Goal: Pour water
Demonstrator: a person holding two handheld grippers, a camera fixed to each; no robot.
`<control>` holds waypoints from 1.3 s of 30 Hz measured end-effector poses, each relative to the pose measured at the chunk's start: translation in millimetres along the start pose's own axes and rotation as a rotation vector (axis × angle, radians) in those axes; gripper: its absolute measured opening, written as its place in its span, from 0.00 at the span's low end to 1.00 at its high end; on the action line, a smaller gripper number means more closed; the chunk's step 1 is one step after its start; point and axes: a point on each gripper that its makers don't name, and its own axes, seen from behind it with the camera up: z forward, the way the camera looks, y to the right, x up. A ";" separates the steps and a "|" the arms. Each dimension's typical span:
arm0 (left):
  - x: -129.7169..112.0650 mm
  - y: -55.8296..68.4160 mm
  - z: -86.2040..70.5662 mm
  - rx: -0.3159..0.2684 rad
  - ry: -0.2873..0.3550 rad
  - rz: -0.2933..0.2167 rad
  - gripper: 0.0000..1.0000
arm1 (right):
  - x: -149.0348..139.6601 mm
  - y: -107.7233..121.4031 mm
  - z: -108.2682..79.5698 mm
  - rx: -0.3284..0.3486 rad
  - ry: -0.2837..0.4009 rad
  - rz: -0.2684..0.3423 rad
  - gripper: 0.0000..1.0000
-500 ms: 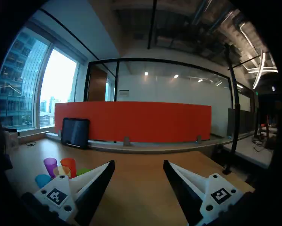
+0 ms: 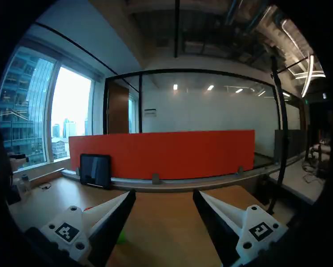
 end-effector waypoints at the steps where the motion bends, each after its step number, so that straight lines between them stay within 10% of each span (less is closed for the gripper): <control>1: 5.3 0.5 0.6 -0.003 -0.001 -0.001 0.97 | 4.5 -0.4 0.0 0.003 -0.002 0.001 1.00; 9: 32.9 11.6 1.7 -0.061 -0.003 -0.003 0.97 | 23.8 -4.5 -0.3 0.039 -0.013 0.023 1.00; 27: 22.4 71.6 0.0 -0.352 -0.061 -0.044 0.97 | 35.1 -55.9 -12.4 0.368 -0.051 -0.023 1.00; 39: 1.8 96.7 -4.3 -0.475 -0.109 -0.023 0.97 | 37.0 -68.9 -12.5 0.464 -0.071 -0.053 1.00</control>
